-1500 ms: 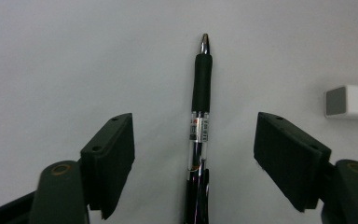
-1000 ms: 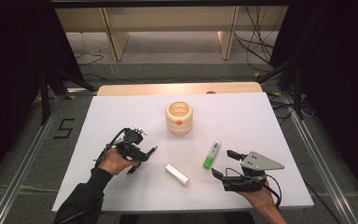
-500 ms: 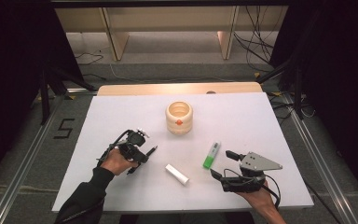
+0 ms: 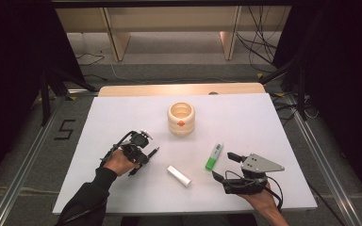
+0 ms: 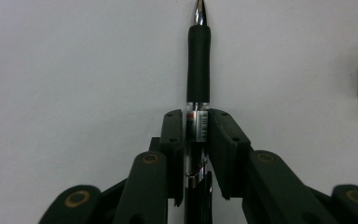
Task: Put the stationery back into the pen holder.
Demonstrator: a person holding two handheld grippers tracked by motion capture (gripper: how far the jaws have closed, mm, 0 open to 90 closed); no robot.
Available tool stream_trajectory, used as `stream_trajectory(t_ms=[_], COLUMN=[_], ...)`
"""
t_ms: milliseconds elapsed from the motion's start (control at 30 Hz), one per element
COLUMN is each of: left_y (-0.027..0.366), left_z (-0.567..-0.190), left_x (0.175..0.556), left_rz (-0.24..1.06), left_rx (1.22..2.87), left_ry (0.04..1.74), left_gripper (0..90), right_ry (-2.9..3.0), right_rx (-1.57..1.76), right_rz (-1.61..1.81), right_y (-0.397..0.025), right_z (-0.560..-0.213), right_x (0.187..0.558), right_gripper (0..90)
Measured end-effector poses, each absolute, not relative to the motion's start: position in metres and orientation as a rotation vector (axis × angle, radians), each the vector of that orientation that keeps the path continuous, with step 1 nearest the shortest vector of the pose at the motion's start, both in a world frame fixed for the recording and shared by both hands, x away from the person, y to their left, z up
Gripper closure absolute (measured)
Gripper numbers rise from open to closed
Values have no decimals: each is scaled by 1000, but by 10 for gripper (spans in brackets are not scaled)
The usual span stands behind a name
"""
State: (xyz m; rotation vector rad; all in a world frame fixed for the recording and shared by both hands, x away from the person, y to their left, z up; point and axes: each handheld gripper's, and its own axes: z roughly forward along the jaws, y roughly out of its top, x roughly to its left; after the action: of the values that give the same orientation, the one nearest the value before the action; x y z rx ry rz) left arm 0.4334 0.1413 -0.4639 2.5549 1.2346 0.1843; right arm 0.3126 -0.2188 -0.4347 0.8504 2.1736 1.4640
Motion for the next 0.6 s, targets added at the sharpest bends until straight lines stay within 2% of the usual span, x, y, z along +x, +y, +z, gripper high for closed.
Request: stream_trajectory(t_ms=[300, 600], left_y=[141, 147], left_z=[-463, -456], left_x=[434, 434], left_rz=[182, 189], left_rx=[2566, 2505], left_ry=[1216, 1212], left_gripper=[785, 787], right_ry=[2177, 2175], right_rx=[855, 856], right_rz=[1463, 1463], right_y=[-219, -219], right_z=[-435, -435], right_x=[313, 313], right_gripper=[168, 168])
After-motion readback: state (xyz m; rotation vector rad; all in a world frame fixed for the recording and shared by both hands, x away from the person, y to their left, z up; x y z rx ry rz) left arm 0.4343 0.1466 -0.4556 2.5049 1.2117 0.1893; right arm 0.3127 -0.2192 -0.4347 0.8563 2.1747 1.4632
